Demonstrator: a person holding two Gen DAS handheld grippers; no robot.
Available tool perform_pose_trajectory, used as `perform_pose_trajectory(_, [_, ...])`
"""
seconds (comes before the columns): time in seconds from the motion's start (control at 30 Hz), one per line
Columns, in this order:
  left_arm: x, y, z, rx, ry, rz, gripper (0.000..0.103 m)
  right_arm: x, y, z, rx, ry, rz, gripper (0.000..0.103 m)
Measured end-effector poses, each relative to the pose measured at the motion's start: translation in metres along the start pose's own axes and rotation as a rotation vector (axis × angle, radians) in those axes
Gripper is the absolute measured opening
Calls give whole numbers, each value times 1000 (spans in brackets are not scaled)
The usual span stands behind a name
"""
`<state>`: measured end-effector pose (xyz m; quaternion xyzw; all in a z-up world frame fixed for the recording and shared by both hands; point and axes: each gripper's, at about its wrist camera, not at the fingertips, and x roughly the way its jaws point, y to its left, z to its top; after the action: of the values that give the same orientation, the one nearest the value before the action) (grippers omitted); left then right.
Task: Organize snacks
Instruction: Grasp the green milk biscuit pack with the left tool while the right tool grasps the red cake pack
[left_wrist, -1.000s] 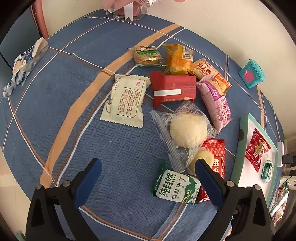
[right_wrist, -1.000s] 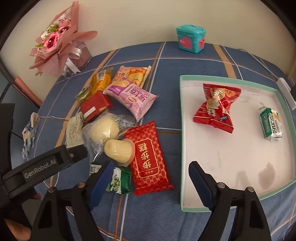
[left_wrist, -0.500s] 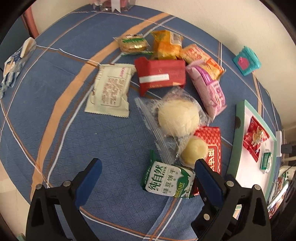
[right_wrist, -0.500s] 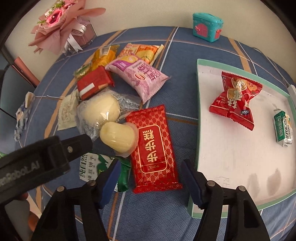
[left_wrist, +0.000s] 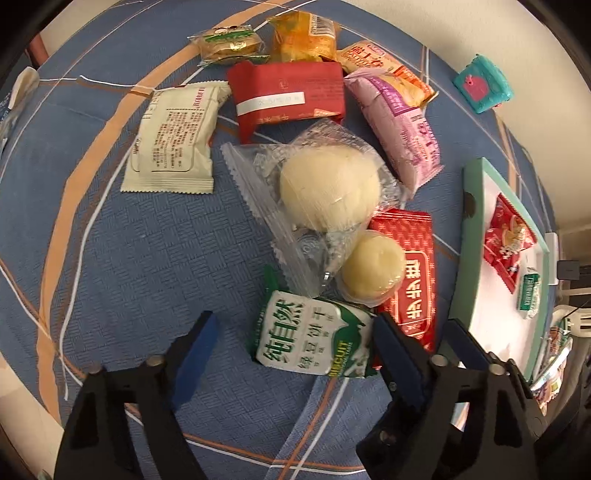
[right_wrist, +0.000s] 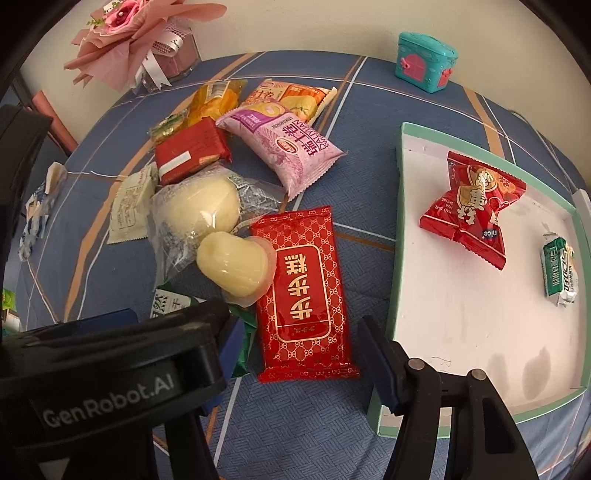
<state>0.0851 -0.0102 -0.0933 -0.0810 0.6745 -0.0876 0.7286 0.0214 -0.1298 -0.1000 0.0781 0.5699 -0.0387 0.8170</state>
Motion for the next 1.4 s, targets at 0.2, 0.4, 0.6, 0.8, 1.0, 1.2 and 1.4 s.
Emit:
perform_pose_trajectory(0.2, [1,6,-8,-5,-4,-35,68,1,1,1,3,-2,4,67])
perform_pose_trajectory(0.4, [-12,26,-5,-44,-34,-1,68,0,-3,1,14,-4,15,67])
perform_pose_trajectory(0.6, [-17,40,-2,-98,-58,29,68,1,-2,4,11,-5,10,67])
perform_pose_trajectory(0.8, [-10,32,0,-94,-29,23,68,17,3,6,1,29,2,67])
perform_pose_trajectory(1.0, [7,17,-9,-70,-13,53,68,24,6,6,-22,36,-44,61])
perform_pose_trajectory(1.2, [18,7,-11,-48,-17,78,64,25,7,7,2,43,-52,53])
perform_pose_trajectory(1.4, [13,1,-16,-63,-39,53,61,23,-4,8,36,50,-36,48])
